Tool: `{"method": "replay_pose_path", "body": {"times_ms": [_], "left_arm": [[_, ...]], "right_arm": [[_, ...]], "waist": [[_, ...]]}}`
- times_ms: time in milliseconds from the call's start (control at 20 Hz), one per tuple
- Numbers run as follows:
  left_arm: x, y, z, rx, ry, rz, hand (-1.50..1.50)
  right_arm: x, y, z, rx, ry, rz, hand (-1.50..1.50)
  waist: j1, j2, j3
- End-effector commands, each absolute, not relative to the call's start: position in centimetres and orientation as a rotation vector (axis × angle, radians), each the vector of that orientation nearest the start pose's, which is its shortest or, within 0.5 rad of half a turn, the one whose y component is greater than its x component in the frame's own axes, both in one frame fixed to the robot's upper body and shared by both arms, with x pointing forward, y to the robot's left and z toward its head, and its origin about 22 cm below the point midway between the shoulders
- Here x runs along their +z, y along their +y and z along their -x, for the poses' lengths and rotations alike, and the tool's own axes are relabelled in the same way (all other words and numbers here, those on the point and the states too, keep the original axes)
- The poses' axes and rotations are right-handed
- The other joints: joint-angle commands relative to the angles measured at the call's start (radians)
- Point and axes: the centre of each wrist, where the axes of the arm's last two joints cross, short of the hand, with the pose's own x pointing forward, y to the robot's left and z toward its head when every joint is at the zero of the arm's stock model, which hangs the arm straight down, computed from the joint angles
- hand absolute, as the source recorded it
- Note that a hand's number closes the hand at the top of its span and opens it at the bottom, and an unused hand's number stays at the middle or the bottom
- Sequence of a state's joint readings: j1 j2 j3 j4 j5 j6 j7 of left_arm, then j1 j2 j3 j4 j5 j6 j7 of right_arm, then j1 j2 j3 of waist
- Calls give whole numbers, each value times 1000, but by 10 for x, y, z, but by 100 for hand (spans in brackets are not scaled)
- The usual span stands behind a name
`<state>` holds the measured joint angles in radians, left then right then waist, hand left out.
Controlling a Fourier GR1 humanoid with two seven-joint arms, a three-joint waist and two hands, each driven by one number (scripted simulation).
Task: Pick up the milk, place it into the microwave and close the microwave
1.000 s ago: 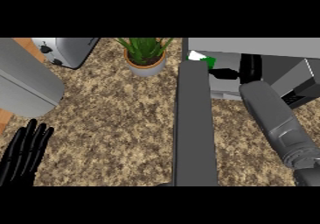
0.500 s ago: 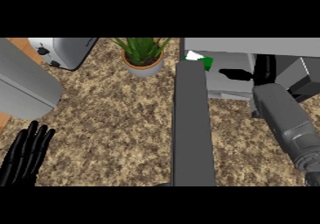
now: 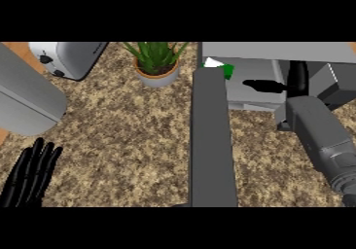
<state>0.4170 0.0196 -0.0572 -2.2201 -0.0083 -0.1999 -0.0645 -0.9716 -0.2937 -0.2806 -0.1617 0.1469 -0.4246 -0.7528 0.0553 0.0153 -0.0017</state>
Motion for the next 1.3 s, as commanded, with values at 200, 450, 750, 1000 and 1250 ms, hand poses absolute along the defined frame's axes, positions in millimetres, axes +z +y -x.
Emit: {"method": "replay_pose_path", "body": {"times_ms": [200, 450, 750, 1000, 1250], "left_arm": [[78, 237, -131, -123, -1890, 46, -150], [73, 229, -131, -133, -1903, 23, -150], [80, 231, -135, -110, -1895, 16, -150], [73, 243, -129, -114, -1843, 31, -150], [79, 231, -130, -168, -1861, 150, -150]], "right_arm": [[-28, -292, -392, 112, -1842, 486, -150], [-50, -287, -376, 131, -1799, 362, -150], [-81, -284, -350, 98, -1715, 333, -150], [-110, -263, -322, 88, -1697, 239, -150], [-146, -267, -275, 1, -1701, 168, -150]], "waist": [[-25, -5, 3], [-45, -15, 2], [-51, -15, 2], [-66, -22, 1], [-58, -16, 2]]}}
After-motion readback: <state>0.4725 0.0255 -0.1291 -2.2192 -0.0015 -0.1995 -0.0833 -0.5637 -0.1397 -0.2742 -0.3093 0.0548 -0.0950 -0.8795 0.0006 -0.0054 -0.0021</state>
